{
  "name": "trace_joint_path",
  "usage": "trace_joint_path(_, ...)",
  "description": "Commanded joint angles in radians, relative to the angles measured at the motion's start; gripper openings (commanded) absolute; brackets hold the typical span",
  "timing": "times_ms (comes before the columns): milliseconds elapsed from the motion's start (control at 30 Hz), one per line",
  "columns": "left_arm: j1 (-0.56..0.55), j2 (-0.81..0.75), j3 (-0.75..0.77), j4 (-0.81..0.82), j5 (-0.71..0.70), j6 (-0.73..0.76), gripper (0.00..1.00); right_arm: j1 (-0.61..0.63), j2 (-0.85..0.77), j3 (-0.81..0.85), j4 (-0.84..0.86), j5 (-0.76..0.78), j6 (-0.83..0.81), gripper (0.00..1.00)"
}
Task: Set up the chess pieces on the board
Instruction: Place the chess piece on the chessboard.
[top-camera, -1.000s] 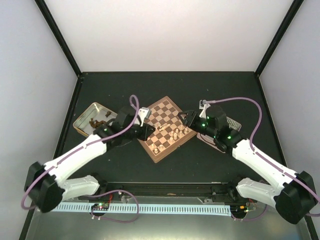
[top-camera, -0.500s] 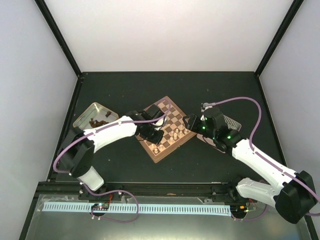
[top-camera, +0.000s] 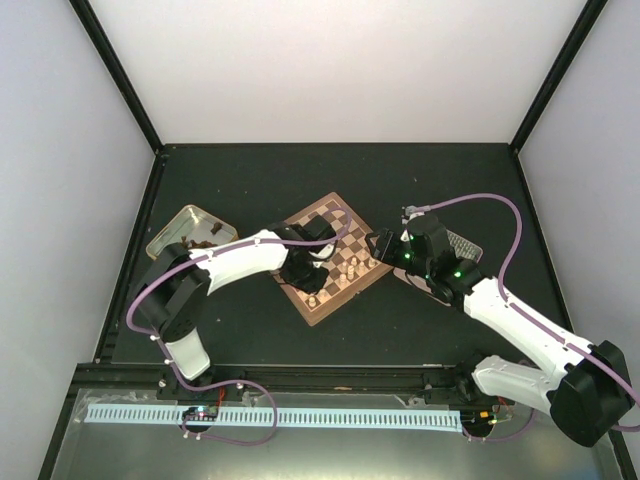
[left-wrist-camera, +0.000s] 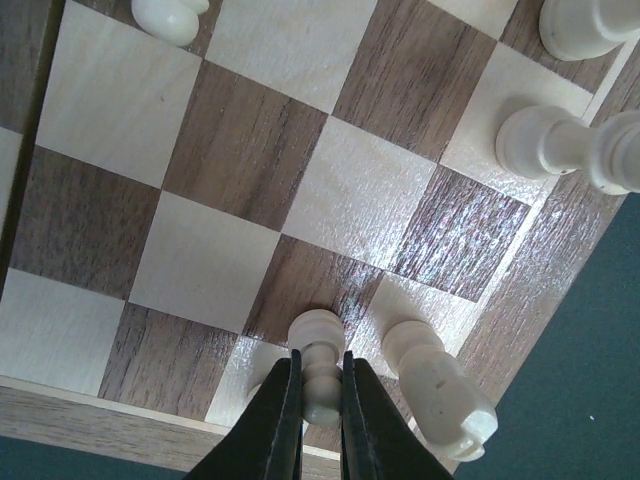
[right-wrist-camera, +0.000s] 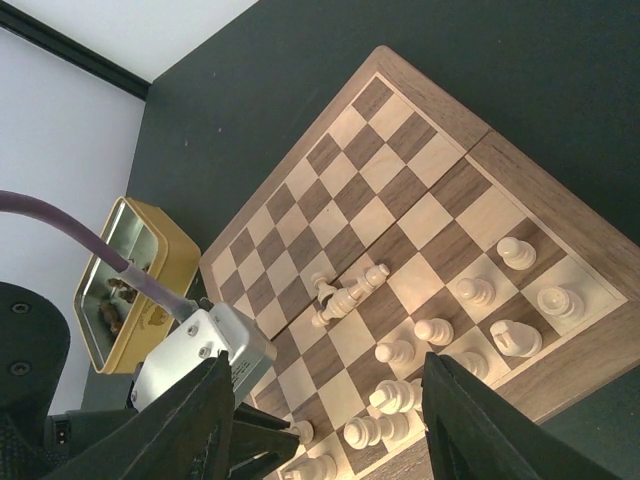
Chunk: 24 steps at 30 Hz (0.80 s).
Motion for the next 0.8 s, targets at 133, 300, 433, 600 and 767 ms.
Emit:
trace_joint_path(133, -0.007, 0.023, 0.048, -0.009, -0.009, 0.0, 0.08, -0.005, 0.0, -0.001, 0.005, 0.004, -0.012, 0.53)
trace_joint_path(300, -0.008, 0.03, 0.054, -0.009, -0.011, 0.001, 0.12, -0.004, -0.002, -0.002, 0.004, 0.002, -0.012, 0.53)
trace_joint_path(433, -0.008, 0.037, 0.061, -0.01, -0.014, 0.0, 0.18, -0.005, -0.003, -0.003, 0.004, 0.0, -0.013, 0.53)
trace_joint_path(600, -0.008, 0.036, 0.089, -0.02, -0.015, 0.002, 0.24, -0.005, -0.004, -0.003, 0.005, -0.002, -0.013, 0.53)
trace_joint_path(767, -0.008, 0.032, 0.142, -0.044, -0.03, 0.006, 0.33, -0.005, -0.006, 0.0, 0.002, -0.002, -0.015, 0.53)
